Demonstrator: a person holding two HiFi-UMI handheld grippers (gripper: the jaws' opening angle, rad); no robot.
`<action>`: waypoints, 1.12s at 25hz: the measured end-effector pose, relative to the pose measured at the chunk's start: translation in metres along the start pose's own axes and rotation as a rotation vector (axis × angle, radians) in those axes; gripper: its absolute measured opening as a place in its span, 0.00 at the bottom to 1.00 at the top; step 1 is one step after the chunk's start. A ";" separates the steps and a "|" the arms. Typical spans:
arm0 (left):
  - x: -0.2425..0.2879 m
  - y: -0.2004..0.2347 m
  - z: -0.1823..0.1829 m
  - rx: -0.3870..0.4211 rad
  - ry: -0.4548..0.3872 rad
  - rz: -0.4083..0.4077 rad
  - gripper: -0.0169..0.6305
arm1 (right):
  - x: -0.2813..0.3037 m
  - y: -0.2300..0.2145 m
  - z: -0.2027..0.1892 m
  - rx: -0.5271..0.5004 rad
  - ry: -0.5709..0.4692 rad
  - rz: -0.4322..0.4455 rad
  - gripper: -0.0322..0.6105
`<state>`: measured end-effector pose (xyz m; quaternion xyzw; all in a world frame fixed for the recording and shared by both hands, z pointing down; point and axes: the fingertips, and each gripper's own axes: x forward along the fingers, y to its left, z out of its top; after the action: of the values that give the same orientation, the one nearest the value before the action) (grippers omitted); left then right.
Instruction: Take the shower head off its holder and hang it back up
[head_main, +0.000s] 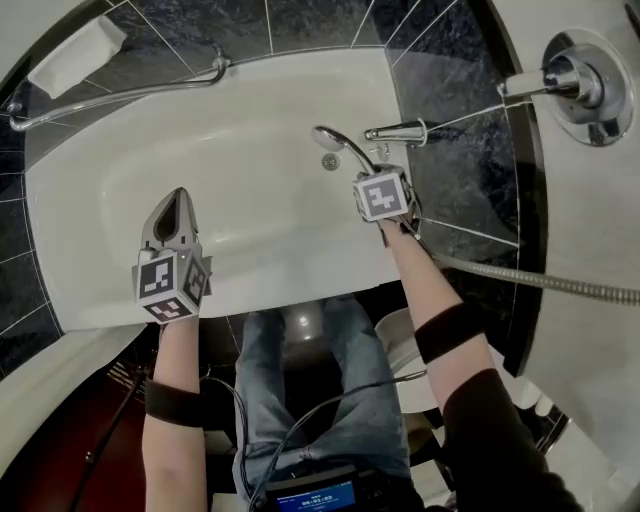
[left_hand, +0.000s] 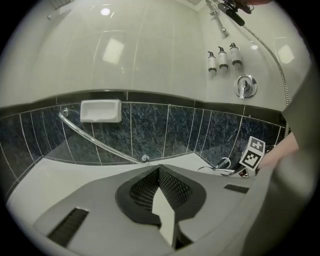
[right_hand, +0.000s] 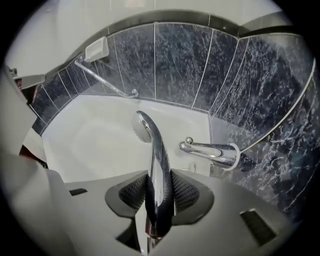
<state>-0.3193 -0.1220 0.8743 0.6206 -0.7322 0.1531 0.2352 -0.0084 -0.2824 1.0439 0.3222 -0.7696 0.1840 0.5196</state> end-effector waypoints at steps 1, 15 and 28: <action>0.001 -0.002 -0.003 0.002 0.002 -0.001 0.04 | 0.004 -0.003 -0.010 -0.028 0.039 -0.005 0.27; 0.011 -0.012 -0.010 0.027 0.024 -0.025 0.04 | 0.032 -0.038 -0.106 -0.305 0.351 -0.122 0.31; 0.012 -0.013 -0.009 0.034 0.035 -0.028 0.04 | 0.026 -0.031 -0.070 -0.198 0.126 -0.144 0.47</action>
<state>-0.3065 -0.1302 0.8873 0.6319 -0.7165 0.1730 0.2395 0.0537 -0.2693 1.0934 0.3116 -0.7246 0.0890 0.6082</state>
